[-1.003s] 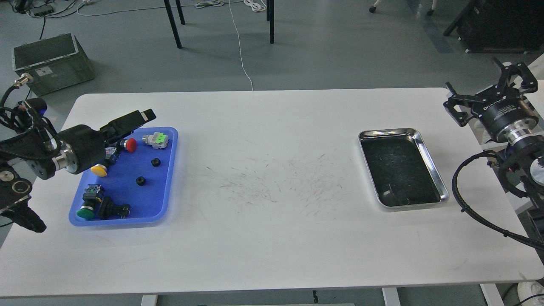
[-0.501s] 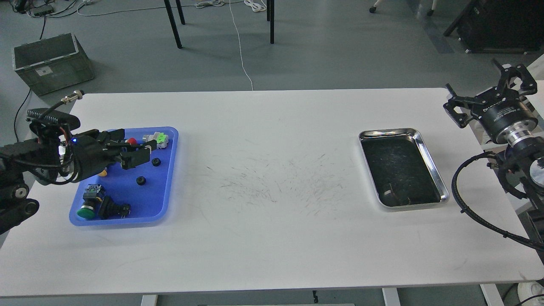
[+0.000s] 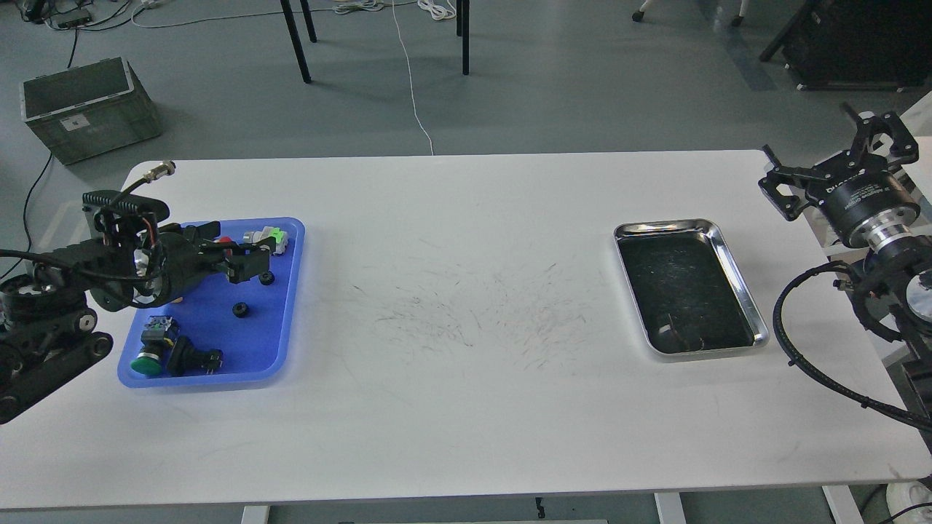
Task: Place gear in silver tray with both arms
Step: 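Lower the left gripper onto a small black gear in the blue tray, then close the left gripper on the black gear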
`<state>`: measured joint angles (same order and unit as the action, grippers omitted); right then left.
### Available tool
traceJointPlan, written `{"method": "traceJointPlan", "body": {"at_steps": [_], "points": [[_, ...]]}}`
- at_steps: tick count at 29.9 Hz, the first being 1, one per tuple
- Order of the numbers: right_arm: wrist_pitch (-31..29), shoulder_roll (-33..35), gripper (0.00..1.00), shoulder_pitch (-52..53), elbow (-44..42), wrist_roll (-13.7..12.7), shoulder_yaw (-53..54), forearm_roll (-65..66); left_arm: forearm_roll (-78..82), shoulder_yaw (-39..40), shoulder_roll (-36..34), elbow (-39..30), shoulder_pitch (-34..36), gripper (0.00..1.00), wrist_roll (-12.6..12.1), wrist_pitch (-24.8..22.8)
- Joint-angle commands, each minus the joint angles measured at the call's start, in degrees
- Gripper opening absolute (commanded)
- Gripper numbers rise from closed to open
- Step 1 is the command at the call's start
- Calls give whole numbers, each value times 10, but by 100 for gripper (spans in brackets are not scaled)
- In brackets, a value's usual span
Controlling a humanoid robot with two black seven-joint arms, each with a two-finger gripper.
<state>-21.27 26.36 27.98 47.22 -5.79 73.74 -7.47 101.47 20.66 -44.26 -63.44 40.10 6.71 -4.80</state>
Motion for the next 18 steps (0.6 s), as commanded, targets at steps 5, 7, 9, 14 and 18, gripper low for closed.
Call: {"method": "traceJointPlan", "body": {"at_steps": [5, 7, 9, 14, 18], "points": [[1, 1, 99, 1, 0, 0, 0, 0, 51, -1, 30, 48, 0, 96, 28, 2], [1, 0, 99, 1, 0, 0, 0, 0, 51, -2, 38, 62, 0, 95, 34, 1], [1, 0, 99, 1, 0, 0, 0, 0, 43, -4, 48, 76, 0, 94, 33, 1], [4, 2, 99, 1, 0, 0, 0, 1, 42, -4, 52, 101, -5, 92, 37, 8], [4, 2, 99, 1, 0, 0, 0, 1, 44, -9, 52, 101, -6, 92, 37, 18]]}}
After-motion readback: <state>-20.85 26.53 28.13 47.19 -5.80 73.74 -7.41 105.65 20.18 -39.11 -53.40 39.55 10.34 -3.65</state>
